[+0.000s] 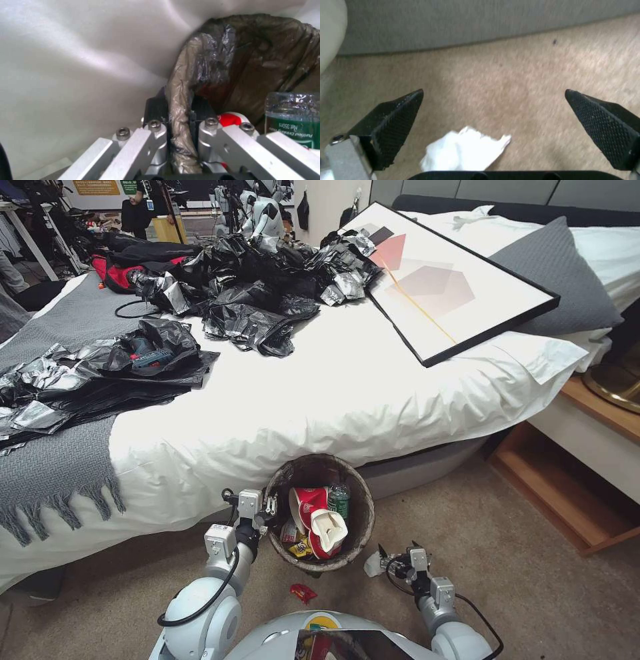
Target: Pick up the trash bin, then pick up the garbage from the floor and place it into the trash bin.
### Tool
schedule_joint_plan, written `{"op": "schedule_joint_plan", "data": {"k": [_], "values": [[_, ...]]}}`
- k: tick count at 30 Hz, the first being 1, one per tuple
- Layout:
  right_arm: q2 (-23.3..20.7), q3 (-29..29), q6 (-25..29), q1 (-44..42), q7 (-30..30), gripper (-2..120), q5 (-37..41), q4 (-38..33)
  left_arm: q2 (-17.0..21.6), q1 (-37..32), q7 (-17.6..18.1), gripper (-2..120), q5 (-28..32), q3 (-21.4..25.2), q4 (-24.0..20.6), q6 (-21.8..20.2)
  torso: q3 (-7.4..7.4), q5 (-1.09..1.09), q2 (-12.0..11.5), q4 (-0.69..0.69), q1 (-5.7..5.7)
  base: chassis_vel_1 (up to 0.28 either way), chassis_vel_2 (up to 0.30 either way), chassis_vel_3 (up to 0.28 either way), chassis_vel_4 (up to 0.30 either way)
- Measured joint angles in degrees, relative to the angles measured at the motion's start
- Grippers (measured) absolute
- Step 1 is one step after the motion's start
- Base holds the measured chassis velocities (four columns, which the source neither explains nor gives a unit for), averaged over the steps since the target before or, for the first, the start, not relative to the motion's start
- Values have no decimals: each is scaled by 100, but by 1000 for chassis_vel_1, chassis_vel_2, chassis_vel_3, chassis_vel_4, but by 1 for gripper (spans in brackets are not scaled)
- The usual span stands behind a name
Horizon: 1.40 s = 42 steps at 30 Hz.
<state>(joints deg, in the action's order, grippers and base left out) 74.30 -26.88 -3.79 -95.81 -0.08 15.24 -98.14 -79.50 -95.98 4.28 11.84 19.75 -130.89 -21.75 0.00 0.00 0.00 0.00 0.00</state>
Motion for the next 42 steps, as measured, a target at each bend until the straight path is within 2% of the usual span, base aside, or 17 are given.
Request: {"op": "schedule_joint_plan", "data": {"k": [1, 7, 14, 24, 33, 34, 42], "values": [[0, 0, 0, 0, 0, 100, 0, 0, 0, 0, 0, 6, 0, 0, 0, 0, 0, 0, 0, 0, 0, 0, 0, 0, 0], [-110, 63, -801, 19, 15, 100, 490, -256, -14, 24, 0, 6, 3, 2, 18, -5, 0, 0, 0, 0, 0, 0, 0, 0, 0], [-274, 132, -1225, 117, -40, 100, 504, -191, -14, 34, -1, 6, 10, 5, 28, -9, 0, 0, 0, 0, 0, 0, 0, 0, 0], [-339, 308, -1460, 557, -74, 100, 246, 380, -34, 41, -2, 6, -5, -7, 35, -23, 0, 0, 0, 1, 0, 0, 0, 0, 0], [-339, 325, -1479, 589, -73, 100, 223, 433, -34, 40, -2, 6, -6, -4, 35, -24, 0, 0, 0, 0, 0, 0, 0, 0, 0], [-329, 376, -1471, 682, -75, 100, 125, 631, -35, 37, -2, 6, -10, 3, 35, -25, 0, -1, 0, -1, 0, 0, 0, 0, 0], [-281, 432, -1392, 808, -64, 100, 85, 844, -53, 38, -2, 6, -31, -8, 35, -27, 0, 0, 0, 1, 0, 0, 0, 0, 0]]}}
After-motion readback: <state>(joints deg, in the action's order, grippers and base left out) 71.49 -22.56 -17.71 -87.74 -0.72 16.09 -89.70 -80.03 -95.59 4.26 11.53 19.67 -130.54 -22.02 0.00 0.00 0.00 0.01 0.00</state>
